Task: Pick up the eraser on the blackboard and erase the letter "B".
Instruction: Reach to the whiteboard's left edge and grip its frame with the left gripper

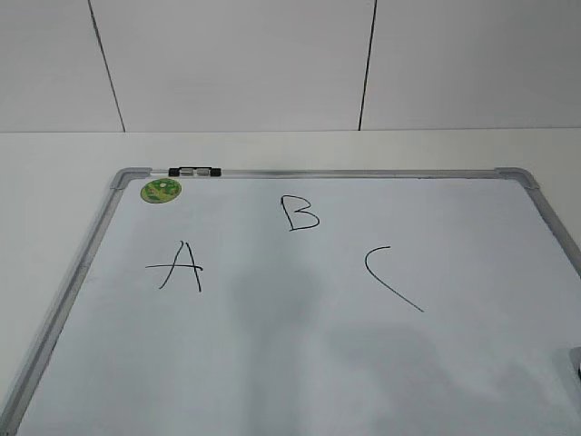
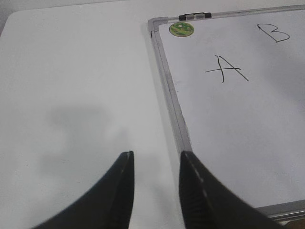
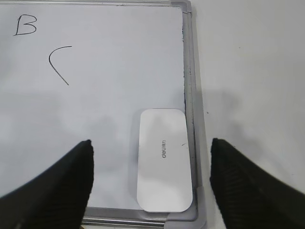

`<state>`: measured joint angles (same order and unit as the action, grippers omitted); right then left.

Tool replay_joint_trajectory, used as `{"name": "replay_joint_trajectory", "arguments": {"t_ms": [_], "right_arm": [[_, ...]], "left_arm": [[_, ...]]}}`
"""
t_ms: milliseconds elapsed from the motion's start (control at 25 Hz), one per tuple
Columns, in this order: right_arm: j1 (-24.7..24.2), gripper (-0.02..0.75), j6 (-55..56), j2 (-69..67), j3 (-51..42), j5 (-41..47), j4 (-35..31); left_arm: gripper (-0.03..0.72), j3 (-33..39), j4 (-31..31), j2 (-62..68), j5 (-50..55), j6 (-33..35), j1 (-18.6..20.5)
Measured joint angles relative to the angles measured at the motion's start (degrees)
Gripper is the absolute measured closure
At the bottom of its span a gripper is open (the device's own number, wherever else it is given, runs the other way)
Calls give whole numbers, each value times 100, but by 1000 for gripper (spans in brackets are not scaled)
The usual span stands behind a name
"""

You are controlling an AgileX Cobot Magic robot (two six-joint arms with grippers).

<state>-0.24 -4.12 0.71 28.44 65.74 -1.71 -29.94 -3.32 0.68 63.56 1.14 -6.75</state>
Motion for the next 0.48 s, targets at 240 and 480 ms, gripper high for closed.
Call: {"name": "replay_joint_trajectory", "arguments": {"t_ms": [240,480], "right_arm": [[0,154,0,0,0,0,0],[0,154,0,0,0,0,0]], "left_arm": [[444,0,0,0,0,0,0],[444,0,0,0,0,0,0]]}}
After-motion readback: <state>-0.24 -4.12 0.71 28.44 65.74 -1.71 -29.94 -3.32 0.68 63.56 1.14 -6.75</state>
